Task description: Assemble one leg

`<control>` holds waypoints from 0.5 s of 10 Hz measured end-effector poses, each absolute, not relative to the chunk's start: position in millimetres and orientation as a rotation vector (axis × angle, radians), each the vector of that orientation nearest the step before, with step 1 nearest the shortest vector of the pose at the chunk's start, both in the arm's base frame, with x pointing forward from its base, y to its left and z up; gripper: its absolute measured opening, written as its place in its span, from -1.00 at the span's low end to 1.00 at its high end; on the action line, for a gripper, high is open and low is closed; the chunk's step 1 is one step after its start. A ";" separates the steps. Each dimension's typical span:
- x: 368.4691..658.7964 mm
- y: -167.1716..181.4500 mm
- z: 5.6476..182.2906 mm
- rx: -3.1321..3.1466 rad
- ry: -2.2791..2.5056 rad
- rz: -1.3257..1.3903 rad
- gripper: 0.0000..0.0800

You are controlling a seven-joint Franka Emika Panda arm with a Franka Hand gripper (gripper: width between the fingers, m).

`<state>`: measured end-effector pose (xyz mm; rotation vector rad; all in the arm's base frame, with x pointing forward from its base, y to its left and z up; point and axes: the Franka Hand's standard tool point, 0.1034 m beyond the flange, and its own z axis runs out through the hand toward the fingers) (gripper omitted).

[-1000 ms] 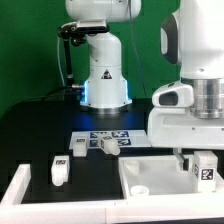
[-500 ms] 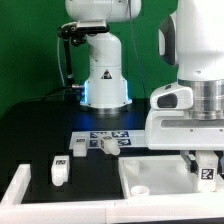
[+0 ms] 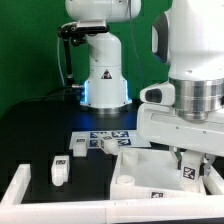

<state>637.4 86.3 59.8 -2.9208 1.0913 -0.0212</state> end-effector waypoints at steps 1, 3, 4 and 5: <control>636.9 82.3 59.8 -2.914 1.123 -0.024 -0.30; 636.6 81.5 59.6 -2.920 1.113 -0.023 -0.30; 636.6 81.3 59.5 -2.919 1.114 -0.023 -0.30; 636.9 82.5 60.5 -2.919 1.115 -0.019 -0.14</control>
Offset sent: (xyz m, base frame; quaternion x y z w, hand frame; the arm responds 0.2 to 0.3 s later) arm 0.0000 0.0000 0.0000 0.0000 0.0000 0.0000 1.0000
